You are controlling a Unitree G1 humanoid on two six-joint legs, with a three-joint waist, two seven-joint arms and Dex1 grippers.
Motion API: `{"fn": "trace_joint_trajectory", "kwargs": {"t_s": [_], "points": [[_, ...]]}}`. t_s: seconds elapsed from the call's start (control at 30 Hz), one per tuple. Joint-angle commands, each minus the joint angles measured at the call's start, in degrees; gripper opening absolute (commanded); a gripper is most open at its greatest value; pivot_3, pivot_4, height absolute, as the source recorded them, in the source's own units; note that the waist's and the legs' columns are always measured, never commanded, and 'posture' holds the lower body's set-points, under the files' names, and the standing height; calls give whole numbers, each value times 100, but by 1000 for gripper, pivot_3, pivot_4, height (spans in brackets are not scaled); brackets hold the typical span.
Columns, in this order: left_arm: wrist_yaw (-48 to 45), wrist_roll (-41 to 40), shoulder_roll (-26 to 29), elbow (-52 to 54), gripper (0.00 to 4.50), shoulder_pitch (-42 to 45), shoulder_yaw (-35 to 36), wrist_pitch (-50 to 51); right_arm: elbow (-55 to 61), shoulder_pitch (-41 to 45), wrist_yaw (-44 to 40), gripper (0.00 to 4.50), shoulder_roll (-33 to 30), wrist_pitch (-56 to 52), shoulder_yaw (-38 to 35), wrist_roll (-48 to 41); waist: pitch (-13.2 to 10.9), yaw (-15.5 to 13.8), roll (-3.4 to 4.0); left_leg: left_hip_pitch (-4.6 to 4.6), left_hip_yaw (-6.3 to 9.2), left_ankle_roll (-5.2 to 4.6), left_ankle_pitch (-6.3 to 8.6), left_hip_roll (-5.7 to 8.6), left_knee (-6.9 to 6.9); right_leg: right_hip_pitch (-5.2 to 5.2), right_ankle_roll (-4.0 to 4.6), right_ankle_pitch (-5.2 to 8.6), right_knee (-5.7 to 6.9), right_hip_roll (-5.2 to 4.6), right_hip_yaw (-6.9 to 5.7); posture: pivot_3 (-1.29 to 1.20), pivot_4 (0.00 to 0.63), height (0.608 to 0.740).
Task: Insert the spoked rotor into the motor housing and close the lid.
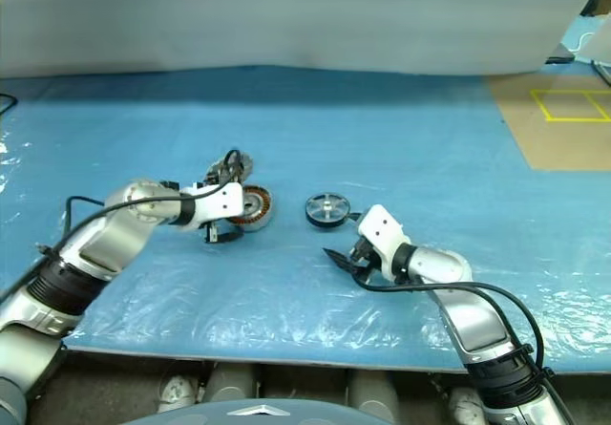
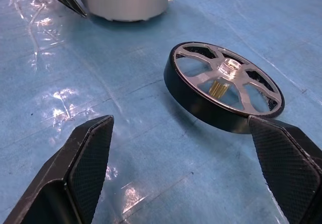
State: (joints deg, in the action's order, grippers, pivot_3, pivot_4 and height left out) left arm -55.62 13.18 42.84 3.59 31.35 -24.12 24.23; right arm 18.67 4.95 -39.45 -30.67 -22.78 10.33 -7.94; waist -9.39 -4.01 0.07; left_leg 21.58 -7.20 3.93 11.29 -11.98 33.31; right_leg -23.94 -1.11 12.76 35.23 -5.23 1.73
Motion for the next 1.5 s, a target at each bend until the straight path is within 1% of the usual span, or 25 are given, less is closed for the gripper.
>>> {"fn": "trace_joint_trajectory", "kwargs": {"t_s": [0.03, 0.3, 0.37, 0.47, 0.53, 0.57, 0.63, 0.7, 0.8, 0.9, 1.07, 1.17, 1.3, 1.4, 1.5], "points": [[6, 174, 35, -86, 4500, -33, 1, 36, 71, 32, 51, 4459, 45, 157, -51, 18, 1, 0, 1, -1, 0, 0, 0, 0, -1, 1, 0, 0, 1, 0, 1, 0, 150, 740], [-44, 297, 12, -327, 4500, -15, -93, -81, -7, 34, 164, 4459, 152, 272, -25, 80, 3, 4, 4, -10, 0, 1, -1, 0, -2, 4, 1, 0, 7, 0, 2, 0, 150, 740], [-41, 306, -13, -425, 4500, -3, -104, -267, -17, 29, 175, 4459, 152, 289, -35, 104, 4, 3, 7, -11, 0, 1, -1, 1, -2, 5, 1, 0, 8, 0, 3, 0, 150, 740], [-98, 315, -32, -510, 3868, -39, -169, -666, -34, 35, 187, 4500, 135, 306, -74, 123, 9, 3, 15, -17, 0, 1, -1, 1, -2, 12, 1, 0, 8, -2, 3, 0, 150, 740], [-22, 417, -73, -553, 3331, -78, -196, -759, -34, 39, 196, 4500, 127, 308, -95, 129, 12, -12, 20, -28, 0, 1, -1, 1, -4, 26, 1, 0, 7, -4, 2, 0, 150, 740], [-74, 464, -35, -578, 3083, -97, -240, -966, -28, 39, 209, 4500, 122, 302, -104, 138, 14, -27, 24, -35, 0, 1, -1, 2, -5, 36, 0, 1, 5, -7, 1, 0, 150, 740], [-134, 513, 47, -609, 3083, -162, -279, -1490, -6, 15, 226, 4500, 112, 296, -120, 139, 16, -34, 26, -52, 0, 1, 0, 5, -10, 61, -1, 2, -7, -13, -1, 0, 150, 740], [-112, 582, 31, -676, 3083, -196, -259, -1650, 12, -10, 236, 4500, 102, 294, -116, 148, 16, -34, 26, -50, 0, 1, 0, 4, -11, 64, -1, 2, -17, -12, -1, 0, 150, 740], [-60, 645, 15, -800, 2566, -215, -219, -2168, 43, -29, 245, 4500, 88, 269, -114, 151, 24, -53, 39, -47, 1, 1, 0, 4, -17, 65, -1, 2, -27, -11, -4, 0, 150, 740], [-12, 591, -50, -971, 2566, -201, -148, -2681, 60, -38, 251, 4500, 66, 254, -120, 154, 31, -71, 50, -44, 1, 1, 0, 6, -23, 67, -1, 2, -42, -12, -4, 0, 150, 740], [-185, 70, -146, -1061, 2566, -302, 4, -3861, 33, -74, 240, 4500, -2, 271, -153, 157, 31, -96, 50, -41, 1, 1, 0, 5, -29, 65, -2, 3, -47, -11, -6, 0, 150, 740], [-375, 135, -17, -1162, 2566, -343, -53, -4220, 30, -87, 243, 4500, -10, 273, -147, 165, 29, -96, 46, -33, 0, 1, 0, -1, -32, 54, -3, 3, -48, -6, -7, 0, 150, 740], [-679, -166, -14, -1094, 2566, -496, -28, -4414, 40, -108, 246, 4500, -14, 270, -138, 178, 29, -46, 46, -35, -1, 2, 0, -2, -40, 51, -4, 4, -49, -2, -6, 0, 150, 740], [-986, -97, 208, -1003, 2566, -563, -98, -4468, 79, -147, 232, 4500, -46, 250, -155, 172, 30, -17, 44, -35, -1, 2, 0, 1, -48, 50, -8, 7, -53, -4, -5, 0, 150, 740], [-1067, -115, 218, -956, 2566, -514, 3, -4229, 89, -169, 222, 4500, -81, 236, -166, 161, 30, 0, 44, -40, -2, 2, 0, -1, -57, 49, -7, 8, -52, -2, -6, 0, 150, 740]]}}
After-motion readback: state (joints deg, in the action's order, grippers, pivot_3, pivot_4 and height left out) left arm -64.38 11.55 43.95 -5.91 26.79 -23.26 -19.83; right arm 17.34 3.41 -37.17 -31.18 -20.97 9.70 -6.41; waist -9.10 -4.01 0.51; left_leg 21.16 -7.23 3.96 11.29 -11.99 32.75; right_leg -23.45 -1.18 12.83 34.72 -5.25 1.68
